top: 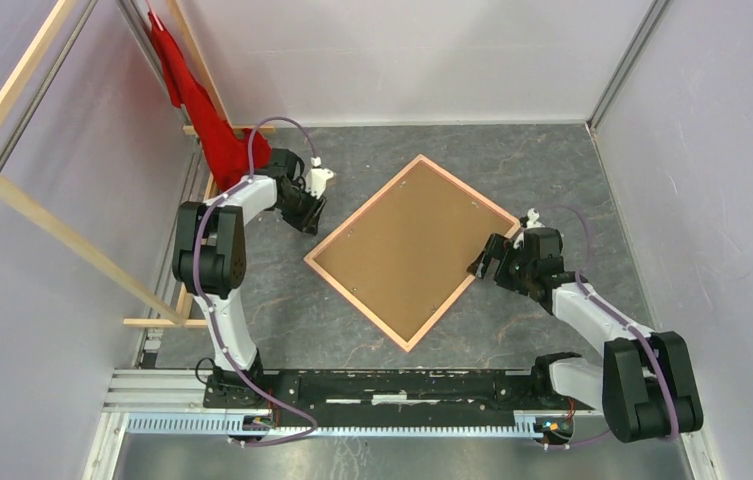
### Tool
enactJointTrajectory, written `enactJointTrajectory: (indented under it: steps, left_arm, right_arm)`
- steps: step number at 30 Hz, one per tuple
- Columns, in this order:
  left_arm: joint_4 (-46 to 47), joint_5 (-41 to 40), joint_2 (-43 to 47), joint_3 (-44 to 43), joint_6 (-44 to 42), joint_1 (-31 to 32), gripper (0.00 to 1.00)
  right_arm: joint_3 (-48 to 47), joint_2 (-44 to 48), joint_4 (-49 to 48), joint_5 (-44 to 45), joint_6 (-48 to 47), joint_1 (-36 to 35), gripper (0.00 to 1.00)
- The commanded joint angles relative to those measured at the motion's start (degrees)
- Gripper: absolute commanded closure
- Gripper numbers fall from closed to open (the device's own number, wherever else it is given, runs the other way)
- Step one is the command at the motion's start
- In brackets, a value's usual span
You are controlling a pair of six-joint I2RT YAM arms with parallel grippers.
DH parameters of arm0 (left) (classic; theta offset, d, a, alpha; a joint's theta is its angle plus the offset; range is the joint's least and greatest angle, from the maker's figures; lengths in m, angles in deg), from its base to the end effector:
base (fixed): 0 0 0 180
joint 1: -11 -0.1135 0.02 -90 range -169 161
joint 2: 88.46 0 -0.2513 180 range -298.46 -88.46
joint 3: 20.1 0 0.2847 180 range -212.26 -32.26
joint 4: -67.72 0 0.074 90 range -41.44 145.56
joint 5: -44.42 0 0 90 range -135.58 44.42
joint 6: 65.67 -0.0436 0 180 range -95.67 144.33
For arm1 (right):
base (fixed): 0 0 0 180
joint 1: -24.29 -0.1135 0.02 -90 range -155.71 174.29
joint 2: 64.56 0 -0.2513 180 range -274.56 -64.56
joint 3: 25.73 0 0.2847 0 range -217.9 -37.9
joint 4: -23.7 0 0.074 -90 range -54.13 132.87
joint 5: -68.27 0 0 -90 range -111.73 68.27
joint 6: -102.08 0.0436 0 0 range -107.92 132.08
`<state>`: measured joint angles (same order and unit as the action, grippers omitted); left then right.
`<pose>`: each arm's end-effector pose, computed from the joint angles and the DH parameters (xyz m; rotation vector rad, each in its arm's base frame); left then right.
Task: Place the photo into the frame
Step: Adjust the photo frame at the center of the board, then install the photo frame at the center of the board.
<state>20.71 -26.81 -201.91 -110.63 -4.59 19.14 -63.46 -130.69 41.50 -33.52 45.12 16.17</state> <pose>0.4156 -0.0736 0.1249 0.9394 2.5524 -0.3552 0.2457 0.0441 0.1237 0.4264 2.3976 0.5790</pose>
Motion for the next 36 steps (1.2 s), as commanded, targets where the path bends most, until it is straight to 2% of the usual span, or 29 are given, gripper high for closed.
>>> enactJointTrajectory:
  steps: [1, 8, 15, 19, 23, 27, 31, 33, 36]
  left_arm:
    - [1.45, 4.21, 3.40, 5.67, -0.30, 1.71, 0.57]
    - [-2.80, 8.62, 9.06, 14.68, -5.94, 7.56, 0.57]
    - [-5.18, 9.63, 13.21, 21.76, -6.84, 16.66, 0.55]
    - [-5.76, 8.67, 14.74, 22.05, -6.40, 16.25, 0.54]
    - [-7.74, 12.48, 15.13, 18.13, -6.04, 9.53, 0.52]
    - [-12.21, 19.21, 13.69, 14.50, -5.79, 7.13, 0.44]
    - [-12.59, 24.91, 11.82, 14.31, -4.45, 7.88, 0.34]
    - [-12.55, 25.89, 10.18, 14.21, -4.28, 8.38, 0.34]
    - [-12.04, 24.84, 7.44, 13.95, -3.31, 8.65, 0.39]
  right_arm:
    - [2.14, -0.52, -7.63, -4.98, 1.75, 0.02, 0.02]
    - [-4.97, -9.86, -11.33, -5.93, 0.69, -0.02, 0.02]
    - [-15.20, -19.93, -8.90, -5.90, -2.07, -0.03, 0.02]
    - [-18.48, -21.67, -3.34, -1.48, -5.68, 0.03, 0.02]
    - [-18.00, -15.14, -1.44, 6.06, -7.36, -0.03, 0.03]
    - [-15.65, -7.60, -1.81, 6.81, -6.18, -1.16, 0.11]
    - [-9.44, -2.00, -8.29, 4.13, -2.52, -8.98, 0.35]
    - [-7.31, -2.00, -11.31, 3.97, -0.63, -15.05, 0.43]
    - [-3.24, -3.72, -18.06, 3.32, 4.57, -22.55, 0.50]
